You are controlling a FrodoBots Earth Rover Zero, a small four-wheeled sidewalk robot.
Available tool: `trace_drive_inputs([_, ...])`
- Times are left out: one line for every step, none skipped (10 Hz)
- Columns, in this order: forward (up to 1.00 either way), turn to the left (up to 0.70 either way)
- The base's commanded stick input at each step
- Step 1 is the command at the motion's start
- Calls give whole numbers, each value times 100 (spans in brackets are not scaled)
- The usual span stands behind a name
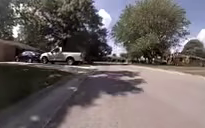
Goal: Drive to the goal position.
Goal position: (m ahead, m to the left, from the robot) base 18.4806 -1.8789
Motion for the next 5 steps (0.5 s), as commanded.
trace_drive_inputs([100, 0])
trace_drive_inputs([100, 0])
trace_drive_inputs([100, 0])
trace_drive_inputs([100, 0])
trace_drive_inputs([100, 0])
